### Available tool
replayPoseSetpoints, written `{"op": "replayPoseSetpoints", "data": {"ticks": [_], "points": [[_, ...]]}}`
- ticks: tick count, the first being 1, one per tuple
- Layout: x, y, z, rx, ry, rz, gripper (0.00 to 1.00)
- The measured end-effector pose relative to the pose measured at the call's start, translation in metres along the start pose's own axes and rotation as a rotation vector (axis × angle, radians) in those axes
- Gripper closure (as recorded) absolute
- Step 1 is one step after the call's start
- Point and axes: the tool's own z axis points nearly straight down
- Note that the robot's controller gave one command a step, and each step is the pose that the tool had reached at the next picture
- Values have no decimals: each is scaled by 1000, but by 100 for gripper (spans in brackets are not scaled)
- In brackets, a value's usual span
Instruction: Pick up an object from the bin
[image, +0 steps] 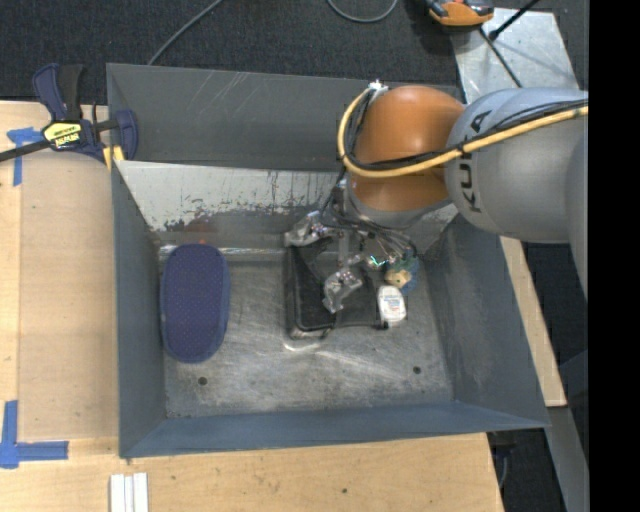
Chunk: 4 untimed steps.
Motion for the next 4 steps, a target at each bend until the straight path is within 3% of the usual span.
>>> {"op": "replayPoseSetpoints", "data": {"ticks": [1,2,3,4], "points": [[3,-10,2,2,10,317,0],[2,-6,2,4,6,335,0],[12,-22,-7,12,-9,-78,0],[7,-19,-2,15,-10,-111,0]]}}
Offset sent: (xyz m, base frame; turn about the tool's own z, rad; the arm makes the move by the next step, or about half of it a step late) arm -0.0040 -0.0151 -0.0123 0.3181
